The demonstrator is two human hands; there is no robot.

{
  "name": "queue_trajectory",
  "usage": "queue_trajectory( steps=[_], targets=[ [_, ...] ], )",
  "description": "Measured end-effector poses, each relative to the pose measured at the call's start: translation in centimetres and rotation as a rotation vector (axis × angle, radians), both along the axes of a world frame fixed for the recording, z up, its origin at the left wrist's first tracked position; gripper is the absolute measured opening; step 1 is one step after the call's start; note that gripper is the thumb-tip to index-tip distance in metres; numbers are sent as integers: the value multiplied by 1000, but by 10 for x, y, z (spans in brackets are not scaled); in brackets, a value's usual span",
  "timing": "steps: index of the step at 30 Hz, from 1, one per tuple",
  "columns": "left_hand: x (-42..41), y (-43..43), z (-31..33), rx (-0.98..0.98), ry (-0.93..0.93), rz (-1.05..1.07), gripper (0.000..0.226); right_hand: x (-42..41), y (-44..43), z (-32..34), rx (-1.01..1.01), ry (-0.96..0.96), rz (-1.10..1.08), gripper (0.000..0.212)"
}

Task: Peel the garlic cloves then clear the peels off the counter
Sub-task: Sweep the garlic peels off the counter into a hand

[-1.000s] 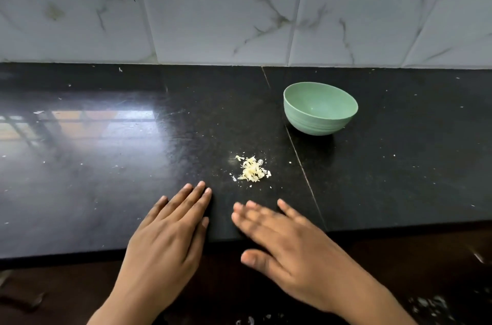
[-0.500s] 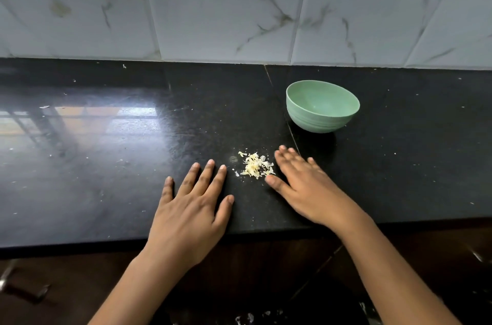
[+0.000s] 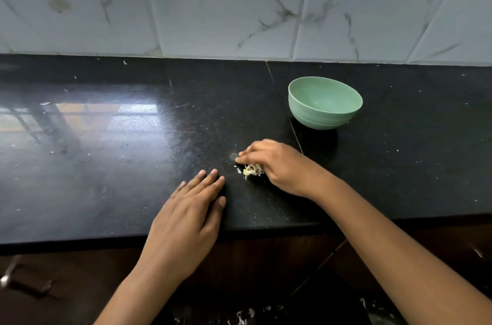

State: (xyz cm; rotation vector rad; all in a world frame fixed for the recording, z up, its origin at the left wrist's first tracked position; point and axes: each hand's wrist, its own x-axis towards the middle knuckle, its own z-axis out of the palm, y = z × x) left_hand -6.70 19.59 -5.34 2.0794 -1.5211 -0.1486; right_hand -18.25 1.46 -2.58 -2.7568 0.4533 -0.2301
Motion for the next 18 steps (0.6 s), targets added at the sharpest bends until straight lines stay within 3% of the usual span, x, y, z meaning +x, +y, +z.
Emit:
queue_trajectory(
  steps=[3, 5, 8, 13, 18],
  targets=[
    [-5, 6, 1, -80, 135, -17, 55, -14, -2, 8, 89, -34, 3, 52],
    [-5, 5, 5, -155, 324, 35, 36, -16, 1, 15, 142, 47, 63, 48],
    [-5, 2, 19, -271, 859, 103, 37, -14, 7, 13, 42, 184, 172, 44],
    [3, -11, 28, -452, 1606, 162, 39, -27, 7, 4, -109, -49, 100, 24],
    [1, -38, 27, -515, 1978, 245, 38, -22, 1, 5, -111, -105, 22, 14]
  ],
)
